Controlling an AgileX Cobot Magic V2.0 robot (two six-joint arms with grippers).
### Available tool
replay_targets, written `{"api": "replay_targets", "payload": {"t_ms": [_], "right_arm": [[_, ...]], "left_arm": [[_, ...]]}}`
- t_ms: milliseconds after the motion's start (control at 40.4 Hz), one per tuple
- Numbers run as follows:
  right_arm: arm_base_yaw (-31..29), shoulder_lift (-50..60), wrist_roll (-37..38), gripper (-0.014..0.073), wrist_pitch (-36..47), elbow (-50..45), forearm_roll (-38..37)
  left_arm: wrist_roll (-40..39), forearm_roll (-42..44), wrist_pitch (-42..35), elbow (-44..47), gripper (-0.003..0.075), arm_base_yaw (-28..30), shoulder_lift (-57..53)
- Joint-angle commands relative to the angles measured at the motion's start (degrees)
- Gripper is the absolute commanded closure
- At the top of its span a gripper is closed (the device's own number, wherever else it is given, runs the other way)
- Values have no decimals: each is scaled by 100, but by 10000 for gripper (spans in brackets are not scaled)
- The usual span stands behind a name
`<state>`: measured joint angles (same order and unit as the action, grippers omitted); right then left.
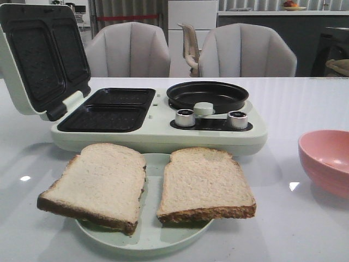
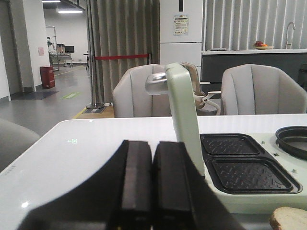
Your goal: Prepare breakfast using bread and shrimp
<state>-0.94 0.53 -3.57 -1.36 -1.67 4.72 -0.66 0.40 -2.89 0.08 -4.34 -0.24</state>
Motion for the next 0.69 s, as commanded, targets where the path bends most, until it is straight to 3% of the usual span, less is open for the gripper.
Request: {"api": "replay_targets", "payload": {"t_ms": [0,668], "right_arm": [[-22,133,-3,559,537,109,-3],[-22,133,-3,559,608,109,-3]], "left_arm": [[9,-40,-510,39,620,-7,-119],[9,-40,-520,39,620,-7,-119]]}}
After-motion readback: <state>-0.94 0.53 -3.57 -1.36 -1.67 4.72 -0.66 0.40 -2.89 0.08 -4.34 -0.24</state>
